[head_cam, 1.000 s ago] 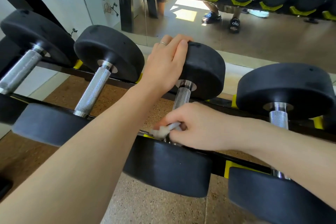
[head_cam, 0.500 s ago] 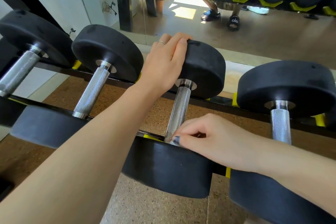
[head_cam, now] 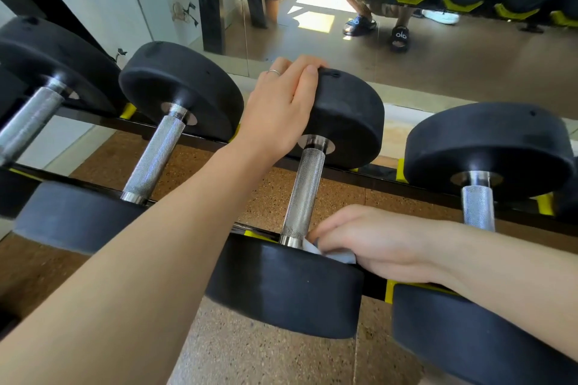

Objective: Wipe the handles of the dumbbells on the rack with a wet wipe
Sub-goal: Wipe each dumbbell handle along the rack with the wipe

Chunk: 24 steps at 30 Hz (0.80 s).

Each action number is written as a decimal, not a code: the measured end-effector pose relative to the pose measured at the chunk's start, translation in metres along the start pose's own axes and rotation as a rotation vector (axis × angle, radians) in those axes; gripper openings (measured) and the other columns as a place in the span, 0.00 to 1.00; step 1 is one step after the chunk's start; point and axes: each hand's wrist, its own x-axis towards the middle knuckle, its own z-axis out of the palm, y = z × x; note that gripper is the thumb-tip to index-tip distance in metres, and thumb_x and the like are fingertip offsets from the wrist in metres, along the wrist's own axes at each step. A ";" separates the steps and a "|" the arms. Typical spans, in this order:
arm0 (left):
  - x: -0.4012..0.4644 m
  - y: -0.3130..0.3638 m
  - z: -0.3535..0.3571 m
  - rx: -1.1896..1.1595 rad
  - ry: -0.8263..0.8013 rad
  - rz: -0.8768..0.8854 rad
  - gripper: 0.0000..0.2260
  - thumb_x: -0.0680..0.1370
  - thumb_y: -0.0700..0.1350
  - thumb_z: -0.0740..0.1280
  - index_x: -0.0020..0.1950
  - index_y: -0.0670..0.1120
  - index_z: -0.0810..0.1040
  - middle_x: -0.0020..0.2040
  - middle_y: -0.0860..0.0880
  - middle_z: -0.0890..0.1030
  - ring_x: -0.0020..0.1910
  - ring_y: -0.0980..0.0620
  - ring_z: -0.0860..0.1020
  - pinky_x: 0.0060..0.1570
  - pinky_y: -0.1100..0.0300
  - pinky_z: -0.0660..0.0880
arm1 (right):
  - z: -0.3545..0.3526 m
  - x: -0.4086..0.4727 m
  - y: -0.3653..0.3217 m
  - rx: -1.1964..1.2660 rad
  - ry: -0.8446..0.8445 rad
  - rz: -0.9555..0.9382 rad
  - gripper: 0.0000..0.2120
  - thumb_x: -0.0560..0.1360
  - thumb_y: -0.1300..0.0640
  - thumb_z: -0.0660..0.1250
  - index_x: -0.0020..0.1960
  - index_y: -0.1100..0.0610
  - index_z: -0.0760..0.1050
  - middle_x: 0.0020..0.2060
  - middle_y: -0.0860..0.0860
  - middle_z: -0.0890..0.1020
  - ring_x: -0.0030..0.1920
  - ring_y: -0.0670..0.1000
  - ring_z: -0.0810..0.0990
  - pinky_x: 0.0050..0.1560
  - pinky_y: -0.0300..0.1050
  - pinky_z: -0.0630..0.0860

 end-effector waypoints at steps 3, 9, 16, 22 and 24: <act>0.000 -0.001 0.000 0.001 -0.004 0.002 0.17 0.86 0.52 0.49 0.66 0.56 0.75 0.57 0.50 0.74 0.60 0.51 0.71 0.63 0.49 0.71 | 0.000 -0.006 -0.002 0.163 -0.012 0.031 0.11 0.74 0.70 0.64 0.54 0.70 0.81 0.55 0.68 0.81 0.60 0.62 0.80 0.66 0.55 0.73; 0.001 -0.001 -0.001 0.000 -0.009 0.004 0.18 0.85 0.53 0.49 0.65 0.56 0.76 0.56 0.50 0.74 0.60 0.50 0.72 0.63 0.47 0.71 | 0.005 -0.015 -0.038 -0.207 0.381 -0.377 0.12 0.68 0.58 0.75 0.50 0.51 0.80 0.45 0.49 0.85 0.48 0.49 0.83 0.55 0.53 0.79; -0.001 -0.001 -0.002 0.000 -0.023 0.012 0.18 0.86 0.53 0.48 0.65 0.55 0.75 0.56 0.50 0.74 0.59 0.50 0.72 0.61 0.48 0.72 | 0.023 0.012 -0.046 -0.926 0.178 -0.550 0.13 0.80 0.53 0.60 0.53 0.51 0.83 0.46 0.48 0.84 0.47 0.46 0.78 0.49 0.38 0.74; 0.000 -0.001 -0.003 0.007 -0.018 0.020 0.18 0.85 0.52 0.48 0.65 0.55 0.75 0.56 0.49 0.74 0.58 0.50 0.72 0.61 0.47 0.72 | 0.020 0.002 -0.045 -0.788 0.163 -0.470 0.10 0.78 0.55 0.63 0.49 0.49 0.84 0.45 0.44 0.83 0.47 0.42 0.79 0.49 0.36 0.75; 0.000 -0.002 -0.002 0.001 -0.016 0.017 0.17 0.86 0.52 0.49 0.65 0.55 0.75 0.56 0.49 0.74 0.58 0.50 0.72 0.60 0.47 0.72 | 0.016 -0.003 -0.037 -0.670 0.175 -0.460 0.08 0.76 0.55 0.64 0.45 0.50 0.83 0.44 0.41 0.83 0.47 0.40 0.79 0.50 0.37 0.75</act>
